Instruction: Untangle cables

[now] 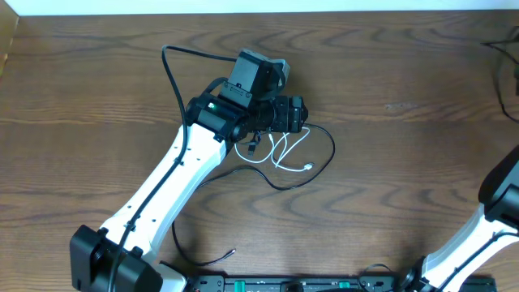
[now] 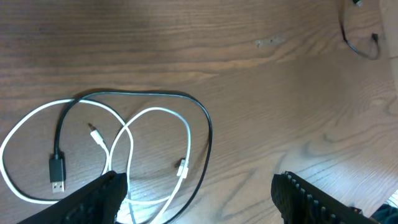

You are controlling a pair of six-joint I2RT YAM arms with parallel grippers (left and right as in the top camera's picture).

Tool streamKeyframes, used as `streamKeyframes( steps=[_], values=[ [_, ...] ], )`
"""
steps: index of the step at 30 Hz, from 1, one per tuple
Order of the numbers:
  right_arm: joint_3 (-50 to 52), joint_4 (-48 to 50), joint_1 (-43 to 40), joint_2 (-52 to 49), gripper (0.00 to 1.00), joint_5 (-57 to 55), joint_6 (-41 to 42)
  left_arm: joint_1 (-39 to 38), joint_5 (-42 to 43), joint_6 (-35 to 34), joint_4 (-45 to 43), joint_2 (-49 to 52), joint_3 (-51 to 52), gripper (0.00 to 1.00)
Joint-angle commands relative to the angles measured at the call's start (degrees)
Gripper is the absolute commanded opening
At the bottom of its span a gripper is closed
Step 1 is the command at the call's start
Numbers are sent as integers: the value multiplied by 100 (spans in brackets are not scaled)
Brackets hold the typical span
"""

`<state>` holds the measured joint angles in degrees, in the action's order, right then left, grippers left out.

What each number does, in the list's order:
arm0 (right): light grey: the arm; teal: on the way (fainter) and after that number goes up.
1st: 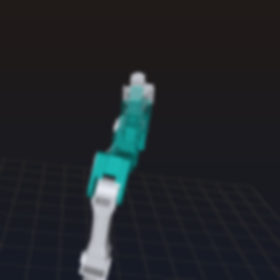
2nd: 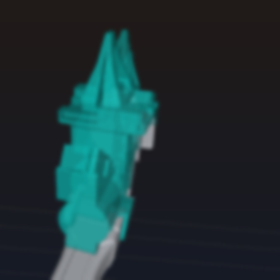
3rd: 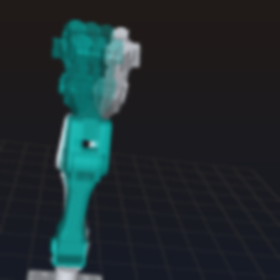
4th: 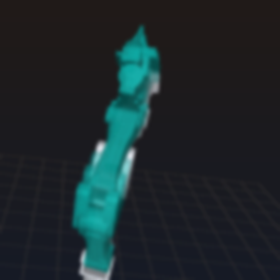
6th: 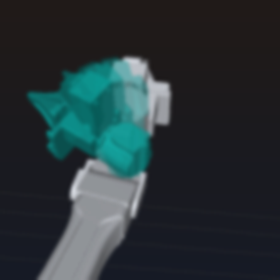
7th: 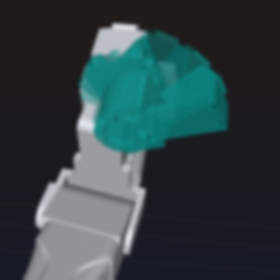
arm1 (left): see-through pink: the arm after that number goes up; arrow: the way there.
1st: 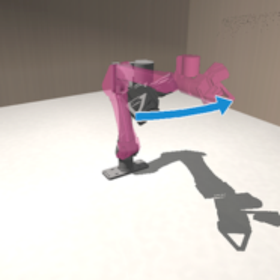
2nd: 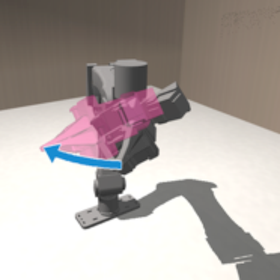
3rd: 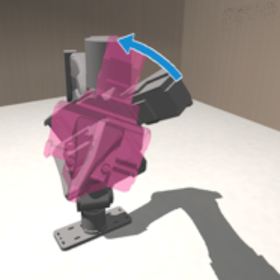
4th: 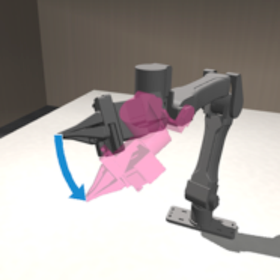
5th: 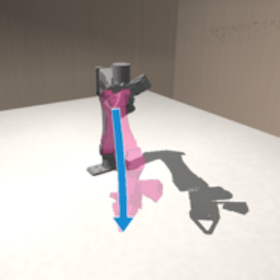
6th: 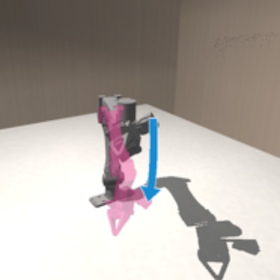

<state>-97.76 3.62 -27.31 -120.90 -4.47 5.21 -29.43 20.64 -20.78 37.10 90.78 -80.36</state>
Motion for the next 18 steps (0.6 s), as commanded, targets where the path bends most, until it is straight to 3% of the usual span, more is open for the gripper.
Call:
streamKeyframes(
  steps=[1, 5, 9, 18],
  values=[
    [-81, -162, -7, -181, 99, 15, -44, -7, -79, 37, -15, 52, -50, 79],
    [-81, -557, -2, -90, 99, 33, -39, -7, -79, 39, -28, 52, -50, 80],
    [-81, -1530, 37, 334, 99, 739, -37, -4, -122, 42, -28, 52, -50, 79],
    [-68, -4621, 326, 1008, 99, 4535, -37, 76, -334, 39, 72, 52, -50, 80]
  ],
)
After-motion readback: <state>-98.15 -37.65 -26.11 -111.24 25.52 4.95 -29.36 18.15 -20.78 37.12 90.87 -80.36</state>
